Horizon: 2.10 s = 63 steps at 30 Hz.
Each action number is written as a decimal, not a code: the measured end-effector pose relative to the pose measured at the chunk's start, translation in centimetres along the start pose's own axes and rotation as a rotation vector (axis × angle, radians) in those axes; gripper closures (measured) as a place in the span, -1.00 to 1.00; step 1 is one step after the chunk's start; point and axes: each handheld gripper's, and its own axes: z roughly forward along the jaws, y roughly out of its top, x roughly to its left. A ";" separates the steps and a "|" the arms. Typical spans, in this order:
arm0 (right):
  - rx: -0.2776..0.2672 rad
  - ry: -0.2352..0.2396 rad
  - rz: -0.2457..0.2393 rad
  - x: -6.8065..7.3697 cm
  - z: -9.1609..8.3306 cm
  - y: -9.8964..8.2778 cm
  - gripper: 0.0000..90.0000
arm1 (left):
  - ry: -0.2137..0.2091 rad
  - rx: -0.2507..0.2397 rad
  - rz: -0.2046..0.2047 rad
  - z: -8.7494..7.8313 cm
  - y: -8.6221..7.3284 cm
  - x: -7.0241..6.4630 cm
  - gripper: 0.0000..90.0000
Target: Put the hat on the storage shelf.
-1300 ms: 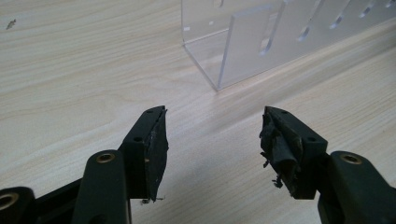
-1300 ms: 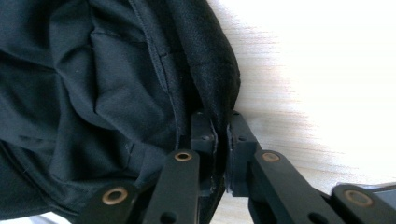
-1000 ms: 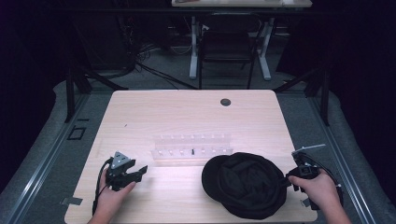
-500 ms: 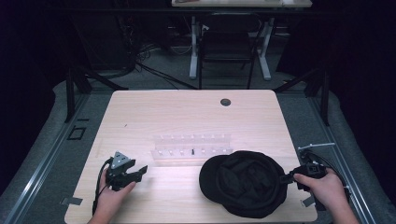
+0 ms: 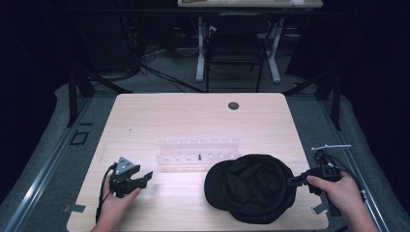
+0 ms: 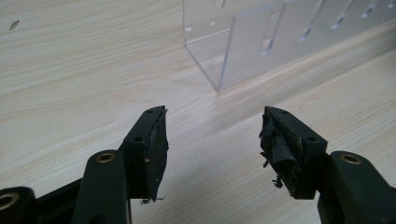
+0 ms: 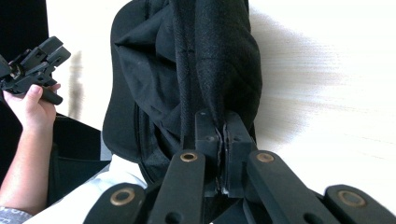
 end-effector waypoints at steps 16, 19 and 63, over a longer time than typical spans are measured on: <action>0.008 -0.066 -0.058 4.4 -1.4 0.6 0.95 | 0.001 0.000 0.001 0.0 0.0 0.0 -0.08; -0.006 -0.060 -0.058 5.2 -1.7 0.7 0.95 | 0.001 -0.001 0.001 0.0 0.0 0.0 -0.08; -0.062 0.314 -0.115 11.0 -4.8 3.0 0.95 | 0.002 -0.006 -0.005 -0.1 0.0 0.1 -0.07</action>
